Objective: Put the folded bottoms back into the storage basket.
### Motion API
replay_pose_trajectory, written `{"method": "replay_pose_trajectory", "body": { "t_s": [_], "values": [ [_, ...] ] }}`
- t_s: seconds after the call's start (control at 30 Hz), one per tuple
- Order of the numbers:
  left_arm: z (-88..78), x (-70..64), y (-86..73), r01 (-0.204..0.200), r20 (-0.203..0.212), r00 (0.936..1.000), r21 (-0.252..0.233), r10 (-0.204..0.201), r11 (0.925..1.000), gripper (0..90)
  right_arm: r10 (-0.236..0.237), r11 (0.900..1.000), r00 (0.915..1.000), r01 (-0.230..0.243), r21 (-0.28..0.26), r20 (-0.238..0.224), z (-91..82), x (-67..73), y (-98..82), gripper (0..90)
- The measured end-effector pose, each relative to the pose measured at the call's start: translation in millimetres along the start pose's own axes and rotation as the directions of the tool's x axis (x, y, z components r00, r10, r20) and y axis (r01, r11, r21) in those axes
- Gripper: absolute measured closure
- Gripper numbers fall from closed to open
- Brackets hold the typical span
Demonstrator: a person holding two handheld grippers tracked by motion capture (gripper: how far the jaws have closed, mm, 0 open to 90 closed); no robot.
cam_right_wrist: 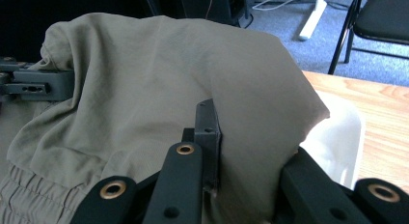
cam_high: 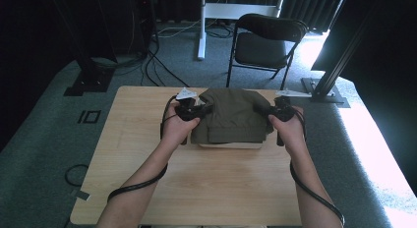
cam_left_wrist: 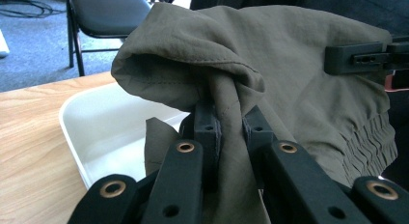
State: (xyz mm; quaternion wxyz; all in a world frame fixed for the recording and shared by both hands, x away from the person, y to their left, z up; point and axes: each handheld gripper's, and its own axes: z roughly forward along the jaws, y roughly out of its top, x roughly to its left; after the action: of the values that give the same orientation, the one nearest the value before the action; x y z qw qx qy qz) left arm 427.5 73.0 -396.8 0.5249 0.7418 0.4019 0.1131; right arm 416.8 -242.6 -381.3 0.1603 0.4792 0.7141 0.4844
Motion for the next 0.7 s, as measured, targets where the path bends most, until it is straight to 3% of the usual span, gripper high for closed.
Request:
{"method": "replay_pose_trajectory", "body": {
  "t_s": [0.2,0.7],
  "values": [
    [13.2,8.8,2.3,-0.004,-0.024,0.9997,0.014,0.004,0.9999,82.8,0.028,0.999,0.9994,-0.029,0.019,0.021,17.7,-9.2,1.7,80.6],
    [51.6,34.3,-4.9,0.05,-0.069,0.9966,0.076,-0.044,0.9958,82.9,0.07,0.994,0.9944,-0.076,0.081,0.078,61.2,-31.0,-4.4,80.6]
  ]
}}
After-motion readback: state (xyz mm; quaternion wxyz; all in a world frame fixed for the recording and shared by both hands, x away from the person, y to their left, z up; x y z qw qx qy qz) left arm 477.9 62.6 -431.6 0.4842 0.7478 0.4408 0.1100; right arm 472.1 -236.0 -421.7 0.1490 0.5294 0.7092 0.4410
